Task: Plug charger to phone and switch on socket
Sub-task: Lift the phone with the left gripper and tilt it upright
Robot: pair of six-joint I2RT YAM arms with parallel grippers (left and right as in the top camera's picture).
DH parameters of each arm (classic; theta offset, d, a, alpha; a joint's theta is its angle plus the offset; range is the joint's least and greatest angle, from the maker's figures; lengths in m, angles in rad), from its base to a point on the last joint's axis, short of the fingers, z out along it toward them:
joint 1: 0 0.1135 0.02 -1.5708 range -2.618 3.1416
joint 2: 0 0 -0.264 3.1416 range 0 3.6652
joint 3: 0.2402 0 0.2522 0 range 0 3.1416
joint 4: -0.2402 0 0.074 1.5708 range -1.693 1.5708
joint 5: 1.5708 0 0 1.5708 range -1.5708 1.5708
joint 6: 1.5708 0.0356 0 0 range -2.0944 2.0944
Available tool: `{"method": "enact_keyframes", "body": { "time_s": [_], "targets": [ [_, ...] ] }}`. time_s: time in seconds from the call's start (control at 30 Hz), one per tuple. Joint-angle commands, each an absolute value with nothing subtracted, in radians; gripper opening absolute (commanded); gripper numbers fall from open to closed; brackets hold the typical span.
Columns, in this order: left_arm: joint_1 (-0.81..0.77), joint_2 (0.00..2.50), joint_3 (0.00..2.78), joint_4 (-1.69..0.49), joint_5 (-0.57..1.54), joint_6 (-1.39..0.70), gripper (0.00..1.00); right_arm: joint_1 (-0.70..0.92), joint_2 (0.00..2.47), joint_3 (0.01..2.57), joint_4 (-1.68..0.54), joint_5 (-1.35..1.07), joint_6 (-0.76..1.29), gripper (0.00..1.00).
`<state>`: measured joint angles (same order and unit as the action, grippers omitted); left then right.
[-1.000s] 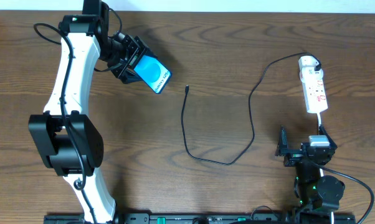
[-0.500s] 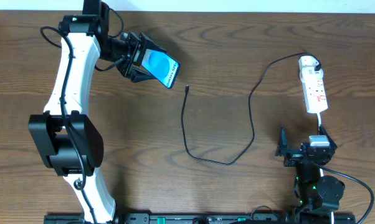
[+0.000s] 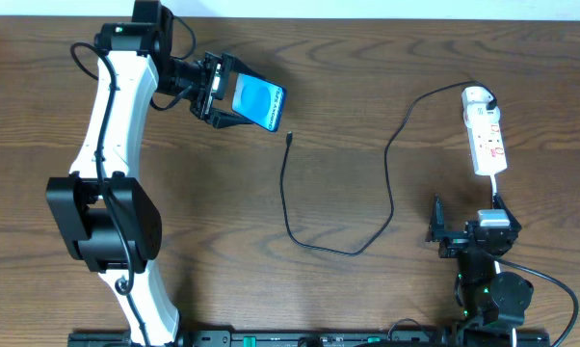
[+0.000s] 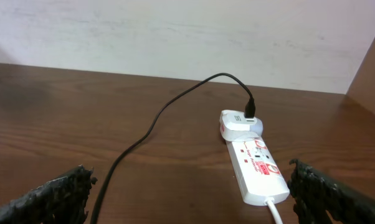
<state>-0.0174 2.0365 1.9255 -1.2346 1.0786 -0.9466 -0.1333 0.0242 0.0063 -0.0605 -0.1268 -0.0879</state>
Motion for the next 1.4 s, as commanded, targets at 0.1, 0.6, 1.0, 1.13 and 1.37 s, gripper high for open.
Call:
{"method": "enact_keyframes", "body": {
  "time_s": [0.1, 0.6, 1.0, 1.13, 1.37],
  "targets": [
    [-0.019, 2.024, 1.926, -1.241, 1.22, -0.986, 0.68, -0.127, 0.023, 0.006, -0.065, -0.133, -0.084, 0.99],
    [-0.019, 2.024, 1.926, -1.242, 1.219, -0.986, 0.68, -0.127, 0.023, 0.006, -0.065, -0.133, -0.083, 0.99],
    [-0.019, 2.024, 1.927, -1.241, 1.219, -0.986, 0.67, -0.127, 0.023, 0.006, -0.065, -0.133, -0.083, 0.99],
    [-0.019, 2.024, 1.926, -1.241, 1.219, -0.986, 0.67, -0.127, 0.023, 0.006, -0.065, -0.133, -0.083, 0.99],
    [-0.019, 2.024, 1.927, -1.242, 1.22, -0.986, 0.67, -0.127, 0.023, 0.006, -0.065, -0.133, -0.084, 0.99]
  ]
}}
